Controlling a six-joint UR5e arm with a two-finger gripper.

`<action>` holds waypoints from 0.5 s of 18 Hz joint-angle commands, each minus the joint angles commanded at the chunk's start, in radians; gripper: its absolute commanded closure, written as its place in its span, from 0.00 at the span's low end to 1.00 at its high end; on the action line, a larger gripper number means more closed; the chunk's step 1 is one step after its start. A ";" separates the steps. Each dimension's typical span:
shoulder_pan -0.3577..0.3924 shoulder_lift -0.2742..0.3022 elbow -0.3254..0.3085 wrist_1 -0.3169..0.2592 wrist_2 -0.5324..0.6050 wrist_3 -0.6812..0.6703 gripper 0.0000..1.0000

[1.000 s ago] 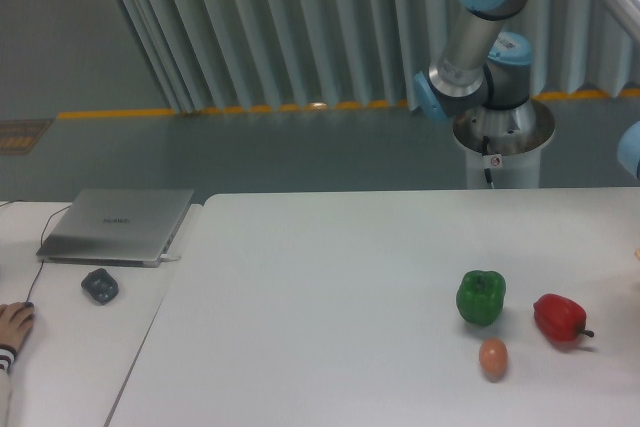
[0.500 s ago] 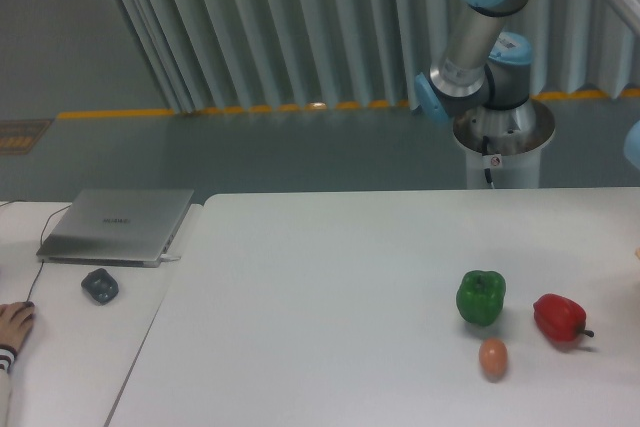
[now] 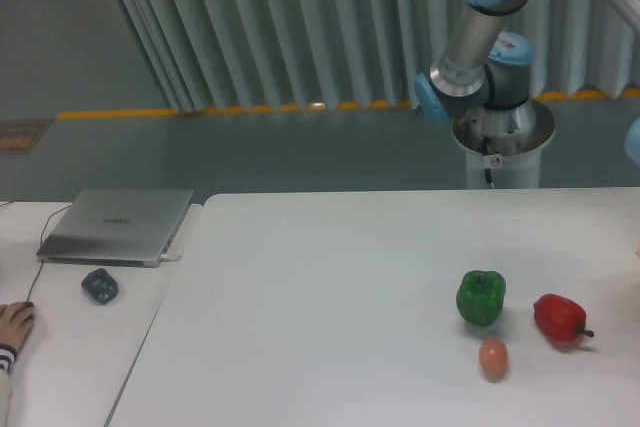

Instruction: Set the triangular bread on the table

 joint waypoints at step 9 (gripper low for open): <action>0.000 0.058 0.075 -0.190 -0.053 -0.092 0.69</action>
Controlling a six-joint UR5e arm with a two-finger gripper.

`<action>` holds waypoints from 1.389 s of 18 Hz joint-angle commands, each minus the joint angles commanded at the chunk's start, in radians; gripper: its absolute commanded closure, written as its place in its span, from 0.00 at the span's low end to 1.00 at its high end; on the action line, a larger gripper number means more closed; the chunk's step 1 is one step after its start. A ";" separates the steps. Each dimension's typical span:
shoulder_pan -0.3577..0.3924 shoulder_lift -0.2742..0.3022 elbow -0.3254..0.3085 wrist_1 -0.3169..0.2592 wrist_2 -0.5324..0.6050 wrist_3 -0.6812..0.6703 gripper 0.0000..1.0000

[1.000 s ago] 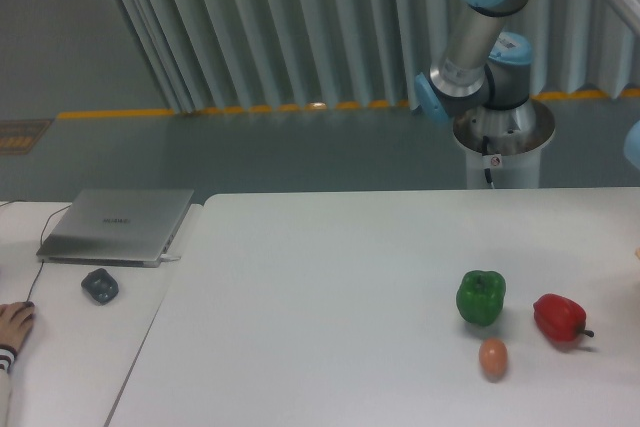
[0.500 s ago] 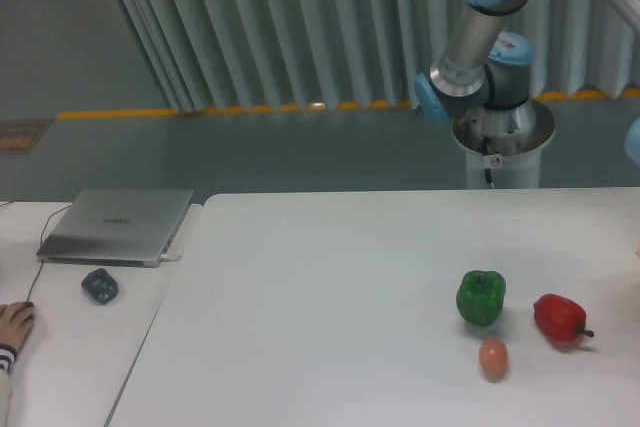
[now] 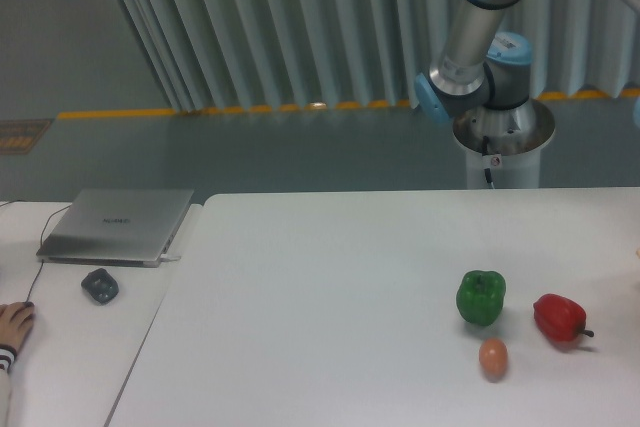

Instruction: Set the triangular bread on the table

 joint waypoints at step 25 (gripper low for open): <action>0.064 0.066 -0.101 0.193 -0.324 -0.301 0.00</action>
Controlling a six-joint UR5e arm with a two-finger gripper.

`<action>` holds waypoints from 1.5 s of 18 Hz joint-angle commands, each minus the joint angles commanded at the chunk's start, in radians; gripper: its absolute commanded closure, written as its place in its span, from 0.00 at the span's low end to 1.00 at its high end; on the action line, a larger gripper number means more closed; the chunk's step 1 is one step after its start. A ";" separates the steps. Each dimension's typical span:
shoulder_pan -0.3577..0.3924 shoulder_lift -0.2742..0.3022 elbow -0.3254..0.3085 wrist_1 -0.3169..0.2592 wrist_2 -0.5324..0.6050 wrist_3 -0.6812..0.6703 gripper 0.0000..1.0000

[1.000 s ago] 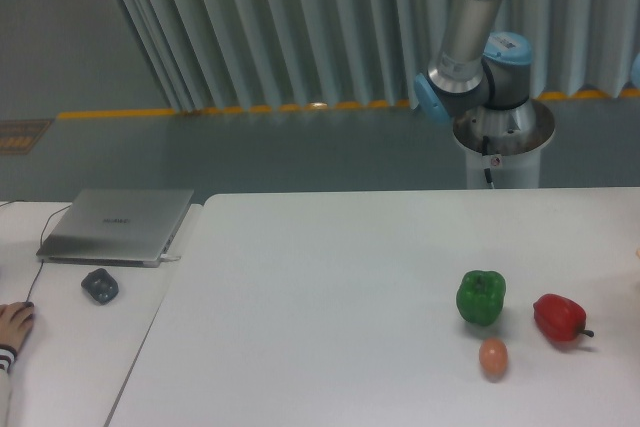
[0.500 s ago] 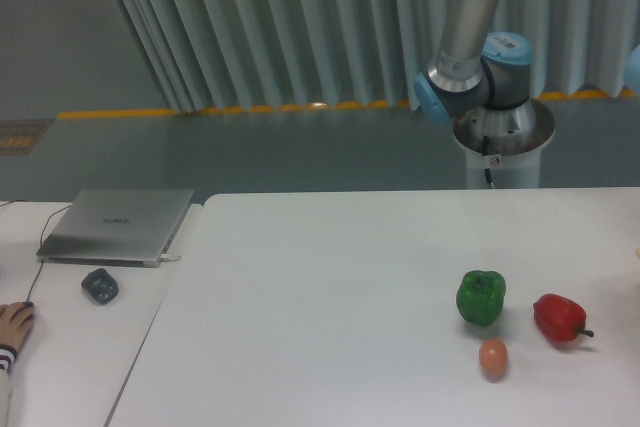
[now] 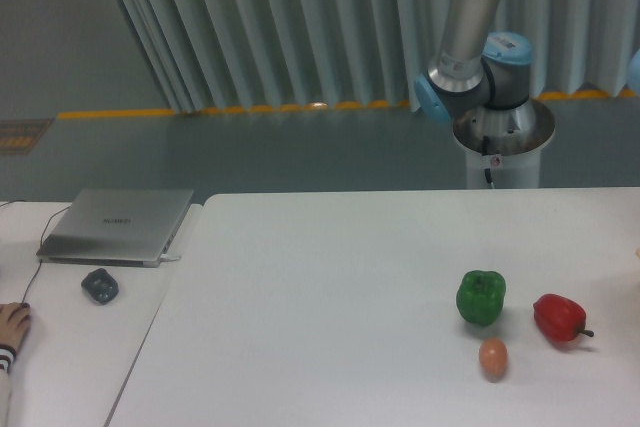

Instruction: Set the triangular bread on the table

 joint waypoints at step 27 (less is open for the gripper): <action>0.031 -0.094 -0.054 0.165 0.190 0.137 0.00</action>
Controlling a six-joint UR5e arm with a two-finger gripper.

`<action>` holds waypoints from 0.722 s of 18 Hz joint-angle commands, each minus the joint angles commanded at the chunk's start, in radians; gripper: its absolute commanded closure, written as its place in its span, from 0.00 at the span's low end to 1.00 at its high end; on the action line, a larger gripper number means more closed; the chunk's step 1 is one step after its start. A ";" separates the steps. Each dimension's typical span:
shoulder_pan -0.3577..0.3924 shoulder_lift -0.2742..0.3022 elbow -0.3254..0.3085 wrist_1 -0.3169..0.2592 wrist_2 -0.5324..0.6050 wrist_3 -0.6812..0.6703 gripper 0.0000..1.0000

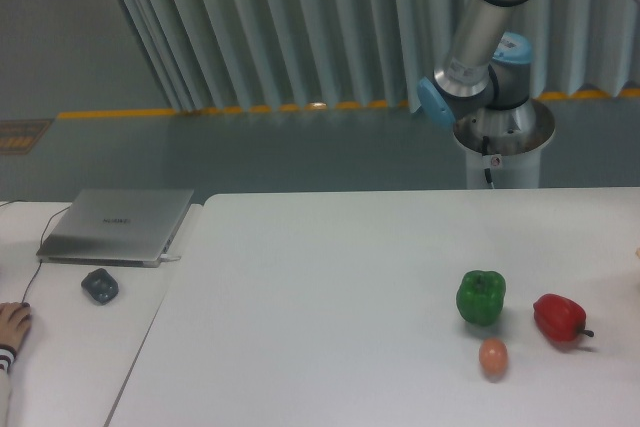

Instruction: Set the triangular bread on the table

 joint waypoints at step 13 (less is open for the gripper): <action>0.017 -0.089 0.057 0.104 -0.045 -0.048 0.00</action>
